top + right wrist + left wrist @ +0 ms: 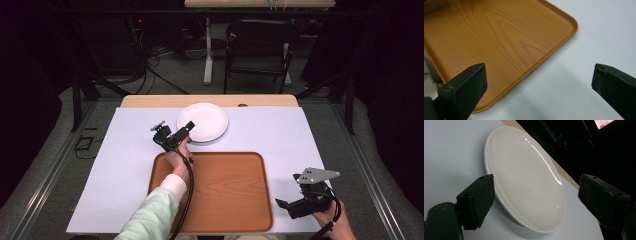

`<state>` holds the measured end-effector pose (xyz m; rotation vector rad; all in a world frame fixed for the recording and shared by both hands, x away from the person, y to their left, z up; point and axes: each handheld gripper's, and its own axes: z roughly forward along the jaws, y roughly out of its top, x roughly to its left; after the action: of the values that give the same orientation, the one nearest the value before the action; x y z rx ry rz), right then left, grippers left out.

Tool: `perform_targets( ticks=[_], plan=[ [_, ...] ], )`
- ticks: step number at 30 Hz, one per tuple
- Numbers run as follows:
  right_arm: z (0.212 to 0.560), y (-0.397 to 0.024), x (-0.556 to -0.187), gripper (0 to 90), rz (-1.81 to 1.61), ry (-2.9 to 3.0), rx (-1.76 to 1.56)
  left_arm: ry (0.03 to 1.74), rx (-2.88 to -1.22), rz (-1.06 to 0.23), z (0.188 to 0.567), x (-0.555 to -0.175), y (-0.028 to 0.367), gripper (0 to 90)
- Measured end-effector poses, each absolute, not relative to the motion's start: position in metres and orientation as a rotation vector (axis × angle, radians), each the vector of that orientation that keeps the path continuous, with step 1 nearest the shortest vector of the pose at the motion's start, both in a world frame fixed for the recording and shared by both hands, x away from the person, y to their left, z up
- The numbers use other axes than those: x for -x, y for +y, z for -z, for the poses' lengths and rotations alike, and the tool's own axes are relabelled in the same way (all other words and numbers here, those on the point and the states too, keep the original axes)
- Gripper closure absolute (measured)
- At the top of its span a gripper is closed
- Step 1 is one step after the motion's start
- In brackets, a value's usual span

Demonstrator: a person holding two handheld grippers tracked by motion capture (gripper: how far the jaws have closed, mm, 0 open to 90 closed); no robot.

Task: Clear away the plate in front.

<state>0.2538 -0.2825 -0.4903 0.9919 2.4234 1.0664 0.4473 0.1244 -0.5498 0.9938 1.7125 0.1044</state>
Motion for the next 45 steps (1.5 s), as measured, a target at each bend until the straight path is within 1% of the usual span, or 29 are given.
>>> perform_targets(
  ticks=[1,11,15,18,21,26,35,41,45],
  plan=[
    [0.490,-0.283,-0.254,0.0,-1.066,2.426,-0.990,1.720,-0.984,-0.081,0.552,-0.448,0.125,14.3],
    [0.491,-0.282,-0.254,0.0,-1.068,2.430,-0.992,1.774,-0.939,-0.058,0.561,-0.455,0.127,17.3],
    [0.491,-0.282,-0.255,0.0,-1.068,2.431,-0.993,1.785,-0.927,-0.049,0.562,-0.459,0.125,24.3],
    [0.491,-0.282,-0.255,0.0,-1.066,2.431,-0.992,1.807,-0.927,-0.043,0.564,-0.461,0.123,27.9],
    [0.491,-0.282,-0.254,0.0,-1.066,2.431,-0.991,1.830,-0.925,-0.054,0.566,-0.463,0.121,29.5],
    [0.491,-0.282,-0.254,0.0,-1.066,2.432,-0.991,1.865,-0.947,-0.077,0.570,-0.465,0.119,39.2],
    [0.491,-0.283,-0.255,0.0,-1.065,2.430,-0.994,1.922,-0.904,-0.103,0.572,-0.469,0.117,55.0],
    [0.491,-0.282,-0.255,0.0,-1.065,2.431,-0.992,1.964,-0.914,-0.138,0.573,-0.469,0.115,69.4],
    [0.491,-0.281,-0.255,0.0,-1.062,2.433,-0.990,1.973,-0.934,-0.167,0.575,-0.468,0.114,76.5]
  ],
)
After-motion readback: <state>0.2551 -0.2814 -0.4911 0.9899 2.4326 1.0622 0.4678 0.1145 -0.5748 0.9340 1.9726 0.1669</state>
